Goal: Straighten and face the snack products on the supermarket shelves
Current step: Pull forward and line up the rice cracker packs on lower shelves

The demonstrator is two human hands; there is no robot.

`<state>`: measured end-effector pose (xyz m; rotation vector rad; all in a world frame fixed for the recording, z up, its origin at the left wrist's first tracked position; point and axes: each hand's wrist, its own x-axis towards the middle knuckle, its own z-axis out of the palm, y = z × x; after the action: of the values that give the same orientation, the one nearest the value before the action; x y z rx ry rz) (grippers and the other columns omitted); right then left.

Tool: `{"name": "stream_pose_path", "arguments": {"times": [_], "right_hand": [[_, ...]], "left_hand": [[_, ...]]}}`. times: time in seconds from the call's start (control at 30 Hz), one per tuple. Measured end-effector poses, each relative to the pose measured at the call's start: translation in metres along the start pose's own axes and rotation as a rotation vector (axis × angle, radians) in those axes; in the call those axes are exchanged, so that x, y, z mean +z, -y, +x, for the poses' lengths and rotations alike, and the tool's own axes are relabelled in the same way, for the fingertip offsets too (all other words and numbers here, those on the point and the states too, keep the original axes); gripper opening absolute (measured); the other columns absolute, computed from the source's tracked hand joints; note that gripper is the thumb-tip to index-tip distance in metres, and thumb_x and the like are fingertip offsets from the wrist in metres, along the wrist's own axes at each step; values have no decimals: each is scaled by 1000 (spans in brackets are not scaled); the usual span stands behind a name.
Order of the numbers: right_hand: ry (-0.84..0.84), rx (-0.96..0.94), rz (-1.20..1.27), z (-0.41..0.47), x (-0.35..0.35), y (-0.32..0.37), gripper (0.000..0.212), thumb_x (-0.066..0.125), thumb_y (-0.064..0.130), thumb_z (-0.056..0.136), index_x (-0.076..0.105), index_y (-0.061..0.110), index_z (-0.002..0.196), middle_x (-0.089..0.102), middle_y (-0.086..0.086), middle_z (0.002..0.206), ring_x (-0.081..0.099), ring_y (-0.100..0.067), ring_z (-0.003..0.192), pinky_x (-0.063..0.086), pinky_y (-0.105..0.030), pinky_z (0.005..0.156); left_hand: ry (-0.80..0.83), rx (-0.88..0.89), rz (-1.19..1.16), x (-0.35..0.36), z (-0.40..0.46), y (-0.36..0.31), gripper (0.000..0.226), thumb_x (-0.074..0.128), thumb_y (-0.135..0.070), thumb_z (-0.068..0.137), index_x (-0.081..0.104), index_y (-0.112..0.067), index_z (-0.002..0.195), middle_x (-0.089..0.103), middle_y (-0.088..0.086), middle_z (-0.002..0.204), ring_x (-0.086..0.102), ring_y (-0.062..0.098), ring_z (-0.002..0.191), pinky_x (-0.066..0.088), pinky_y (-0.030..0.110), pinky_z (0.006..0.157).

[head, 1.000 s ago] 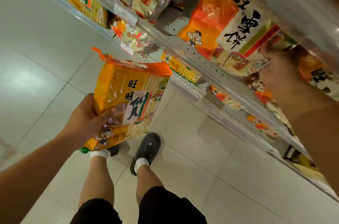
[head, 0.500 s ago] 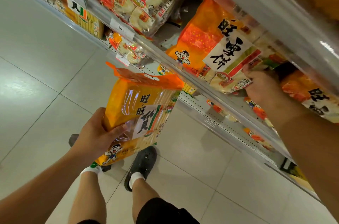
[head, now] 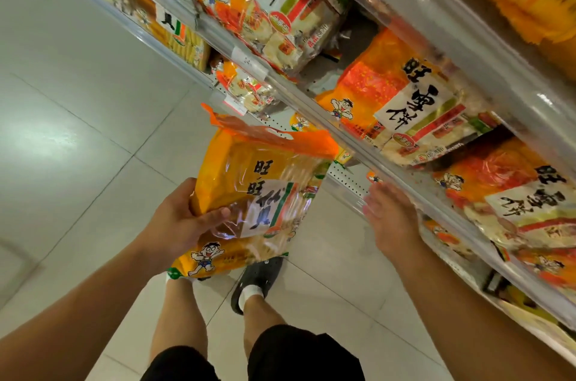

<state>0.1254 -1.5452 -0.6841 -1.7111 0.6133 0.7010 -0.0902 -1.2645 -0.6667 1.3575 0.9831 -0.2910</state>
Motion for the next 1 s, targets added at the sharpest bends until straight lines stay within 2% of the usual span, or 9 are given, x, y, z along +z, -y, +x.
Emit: {"name": "stream_pose_path", "arguments": {"times": [0.1,0.2,0.27,0.43,0.53,0.63,0.77,0.9,1.0], "right_hand": [[390,145,-170,-40,62,-20,75,79,48,68,50,22,132,60,3,129,57,-14,119,45,-36,97],[560,112,-217,-67,129,-6,65,82,35,63,55,28,122,72,11,108,69,-7,98,52,-26,74],[592,70,-259,-79,171,16,61,82,26,63,58,24,119,74,3,103,71,-13,90,53,-27,63],[735,2,-500,-110,276,81,50,89,36,48,74,24,94,75,-1,92,67,-13,72,50,-25,53],[784,-77,-574,-127,335,108,43,89,37,48,76,29,89,73,-1,85,60,-12,66,48,-23,52],[808,-131,-606,-148,384,135,35,87,42,49,75,31,80,67,4,70,55,-8,58,46,-20,50],[802,-183,-631,-160,434,162,41,82,37,60,73,18,95,74,-3,94,61,-15,78,51,-20,56],[785,-199,-574,-156,480,178,21,81,24,70,72,18,89,75,2,85,61,-11,70,50,-18,52],[756,-210,-543,-142,513,185,36,82,26,67,72,13,99,75,-5,95,68,-28,87,57,-36,72]], "left_hand": [[26,-31,-129,-45,-17,-14,50,77,-44,66,55,-44,110,72,-15,98,72,12,84,59,30,64],[-26,-29,-257,-100,-37,-28,59,78,-42,65,55,-40,119,73,-8,105,72,18,90,60,34,66],[-91,-28,-337,-140,-50,-34,65,82,-42,65,54,-35,124,73,-2,107,72,24,92,60,41,69],[-171,-4,-559,-232,-71,-34,62,83,-40,72,55,-33,127,70,3,118,68,30,105,53,57,88],[-332,4,-605,-268,-74,-37,59,77,-42,69,54,-31,122,70,0,117,68,25,103,56,51,85],[-460,6,-620,-301,-72,-50,73,81,-40,66,43,-32,128,61,-3,117,66,22,99,59,35,66],[-562,31,-530,-340,-58,-76,84,84,-30,67,35,-34,134,57,-9,111,66,19,94,59,36,66],[-579,67,-417,-373,-34,-105,80,80,-26,74,33,-33,138,57,-12,110,65,16,96,59,43,79],[-549,108,-262,-403,-13,-130,77,81,-33,74,34,-37,135,56,-7,125,62,19,107,56,46,87]]}}
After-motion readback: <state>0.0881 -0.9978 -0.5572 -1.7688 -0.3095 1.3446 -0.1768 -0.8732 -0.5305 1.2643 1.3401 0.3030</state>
